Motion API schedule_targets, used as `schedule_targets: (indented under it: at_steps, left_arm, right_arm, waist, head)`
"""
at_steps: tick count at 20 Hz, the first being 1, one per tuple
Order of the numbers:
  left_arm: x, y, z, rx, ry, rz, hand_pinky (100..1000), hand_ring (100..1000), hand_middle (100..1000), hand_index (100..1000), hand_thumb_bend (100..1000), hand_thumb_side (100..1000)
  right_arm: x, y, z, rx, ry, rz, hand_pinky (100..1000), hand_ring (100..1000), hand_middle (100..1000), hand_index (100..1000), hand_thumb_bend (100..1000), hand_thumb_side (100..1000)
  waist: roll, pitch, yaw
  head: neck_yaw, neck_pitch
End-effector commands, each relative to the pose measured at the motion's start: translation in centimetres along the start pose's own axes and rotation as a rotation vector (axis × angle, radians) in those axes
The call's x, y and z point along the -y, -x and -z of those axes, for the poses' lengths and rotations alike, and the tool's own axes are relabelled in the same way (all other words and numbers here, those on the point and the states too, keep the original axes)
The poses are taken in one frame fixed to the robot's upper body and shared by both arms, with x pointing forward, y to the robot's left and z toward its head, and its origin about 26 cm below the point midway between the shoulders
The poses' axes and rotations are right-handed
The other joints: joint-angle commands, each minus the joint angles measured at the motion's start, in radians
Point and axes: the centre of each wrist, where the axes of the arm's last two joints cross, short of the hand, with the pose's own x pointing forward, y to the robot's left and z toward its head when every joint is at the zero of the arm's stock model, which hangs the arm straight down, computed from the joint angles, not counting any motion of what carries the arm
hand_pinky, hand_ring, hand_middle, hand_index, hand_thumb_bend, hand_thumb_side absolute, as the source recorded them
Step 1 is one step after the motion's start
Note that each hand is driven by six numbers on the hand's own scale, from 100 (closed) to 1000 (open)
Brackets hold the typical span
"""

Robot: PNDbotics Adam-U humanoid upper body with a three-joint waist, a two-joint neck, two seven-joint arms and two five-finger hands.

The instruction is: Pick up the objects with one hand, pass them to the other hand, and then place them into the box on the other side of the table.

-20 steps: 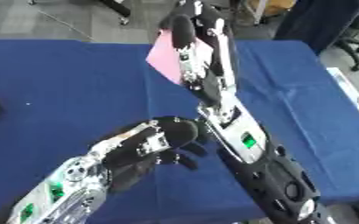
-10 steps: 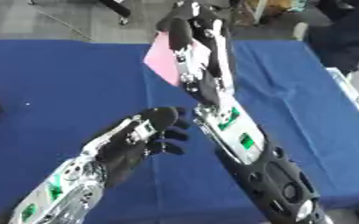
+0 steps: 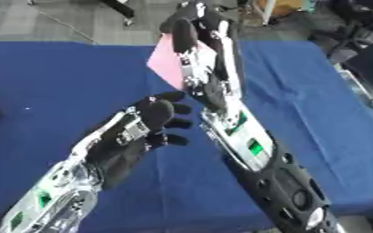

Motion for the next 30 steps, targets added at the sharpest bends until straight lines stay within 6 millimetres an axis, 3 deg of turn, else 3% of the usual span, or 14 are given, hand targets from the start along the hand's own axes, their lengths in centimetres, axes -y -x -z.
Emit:
schedule_targets:
  at_steps: [1, 10, 19, 30]
  left_arm:
    - [1.5, -1.7, -0.2, 0.030, 0.080, -0.002, 697, 755, 715, 823, 1000, 449]
    - [2.6, -2.4, 0.0, -0.003, 0.059, -0.015, 690, 749, 707, 812, 1000, 526]
    - [1.0, -0.8, 1.2, 0.013, -0.077, -0.076, 687, 744, 702, 805, 1000, 523]
    - [0.3, 0.3, 1.8, 0.027, -0.117, -0.119, 690, 745, 703, 805, 1000, 529]
  right_arm:
    - [-0.1, -0.3, 0.4, -0.001, 0.008, 0.010, 100, 190, 150, 255, 100, 470]
    - [-0.1, -0.3, 0.4, -0.017, 0.056, 0.012, 100, 155, 133, 251, 100, 470]
    - [-0.1, -0.3, 0.5, -0.001, 0.066, 0.007, 100, 152, 130, 252, 100, 471]
    - [0.0, -0.3, 0.6, 0.017, 0.051, 0.004, 100, 155, 131, 253, 100, 470]
  waist:
    - [0.001, -0.011, -0.001]
    - [-0.001, -0.013, -0.003]
    - [-0.004, -0.010, -0.006]
    - [-0.004, -0.009, -0.007]
  head:
    - [-0.004, -0.002]
    - [-0.004, -0.002]
    - [0.000, -0.002]
    - [-0.005, -0.002]
